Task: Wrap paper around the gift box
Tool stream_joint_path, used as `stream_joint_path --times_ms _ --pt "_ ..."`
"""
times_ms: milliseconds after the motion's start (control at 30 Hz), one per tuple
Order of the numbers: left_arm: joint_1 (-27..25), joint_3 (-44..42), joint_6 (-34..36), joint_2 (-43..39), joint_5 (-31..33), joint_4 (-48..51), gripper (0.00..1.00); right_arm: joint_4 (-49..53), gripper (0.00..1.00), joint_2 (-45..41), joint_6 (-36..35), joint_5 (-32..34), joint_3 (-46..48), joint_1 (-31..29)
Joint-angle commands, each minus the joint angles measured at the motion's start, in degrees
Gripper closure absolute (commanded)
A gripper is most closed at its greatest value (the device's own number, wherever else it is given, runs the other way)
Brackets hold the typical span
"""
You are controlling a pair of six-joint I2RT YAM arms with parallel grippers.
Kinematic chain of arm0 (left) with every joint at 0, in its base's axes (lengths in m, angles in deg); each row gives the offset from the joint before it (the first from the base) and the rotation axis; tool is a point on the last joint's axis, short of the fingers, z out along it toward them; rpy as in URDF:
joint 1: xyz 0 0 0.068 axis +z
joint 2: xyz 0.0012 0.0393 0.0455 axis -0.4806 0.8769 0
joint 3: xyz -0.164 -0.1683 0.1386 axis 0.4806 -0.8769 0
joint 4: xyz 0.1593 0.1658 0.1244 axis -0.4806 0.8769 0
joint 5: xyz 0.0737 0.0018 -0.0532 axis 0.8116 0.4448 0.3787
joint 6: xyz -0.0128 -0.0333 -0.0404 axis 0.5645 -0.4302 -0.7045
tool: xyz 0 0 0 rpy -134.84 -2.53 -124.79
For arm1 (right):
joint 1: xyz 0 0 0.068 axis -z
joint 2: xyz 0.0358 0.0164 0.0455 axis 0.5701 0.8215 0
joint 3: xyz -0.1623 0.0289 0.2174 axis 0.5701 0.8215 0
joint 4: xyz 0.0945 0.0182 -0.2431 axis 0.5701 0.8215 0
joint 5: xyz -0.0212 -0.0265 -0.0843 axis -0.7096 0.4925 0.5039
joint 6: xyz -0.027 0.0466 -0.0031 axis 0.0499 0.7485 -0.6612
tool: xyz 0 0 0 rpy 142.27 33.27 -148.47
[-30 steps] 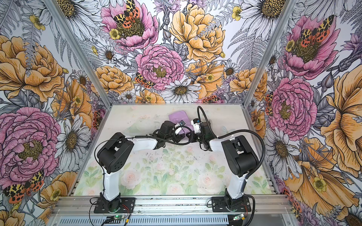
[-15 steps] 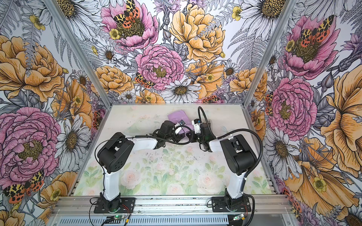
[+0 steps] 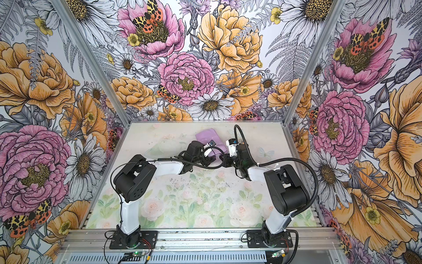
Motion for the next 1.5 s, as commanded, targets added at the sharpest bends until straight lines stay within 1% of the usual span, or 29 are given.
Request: stream_joint_path --times_ms 0,200,467,767,800,833,1000,1067,1233,1333,1467 --pt "0.91 -1.66 -2.55 4.29 -0.40 11.17 0.14 -0.65 0.98 0.96 -0.53 -0.59 -3.02 -0.05" --pt "0.82 -1.39 -2.41 4.31 -0.49 11.29 0.14 -2.37 1.00 4.19 0.38 -0.85 -4.46 -0.05" --pt "0.88 -1.24 -2.29 4.29 -0.52 11.39 0.14 -4.45 1.00 8.44 1.29 1.16 -5.95 -0.11" --pt "0.84 -1.15 -2.04 3.94 -0.35 11.56 0.14 -9.09 1.00 10.20 3.08 1.72 -7.08 -0.07" --pt "0.80 -1.02 -2.06 3.94 -0.28 11.69 0.14 -9.32 1.00 9.66 3.16 1.30 -6.90 -0.06" --pt "0.81 -0.93 -2.04 3.98 -0.22 11.80 0.14 -9.31 0.97 9.00 3.18 0.96 -6.50 -0.08" --pt "0.94 -0.85 -1.98 3.71 -0.06 11.91 0.14 -8.34 0.77 1.68 2.86 0.61 -0.67 0.55" --pt "0.89 -0.87 -1.93 3.35 -0.34 11.91 0.14 -7.19 0.73 -1.45 3.61 0.16 2.01 1.24" --pt "0.73 -1.08 -2.36 0.87 -1.33 11.74 0.13 -2.64 0.70 -8.96 5.50 1.26 7.80 3.52" --pt "0.57 -1.50 -2.80 -2.12 -1.88 11.21 0.11 5.06 0.69 -13.32 6.55 4.37 8.37 4.85" --pt "0.51 -2.14 -4.09 -7.21 -2.22 11.12 0.09 14.52 0.64 -18.71 7.11 6.94 7.52 6.71"
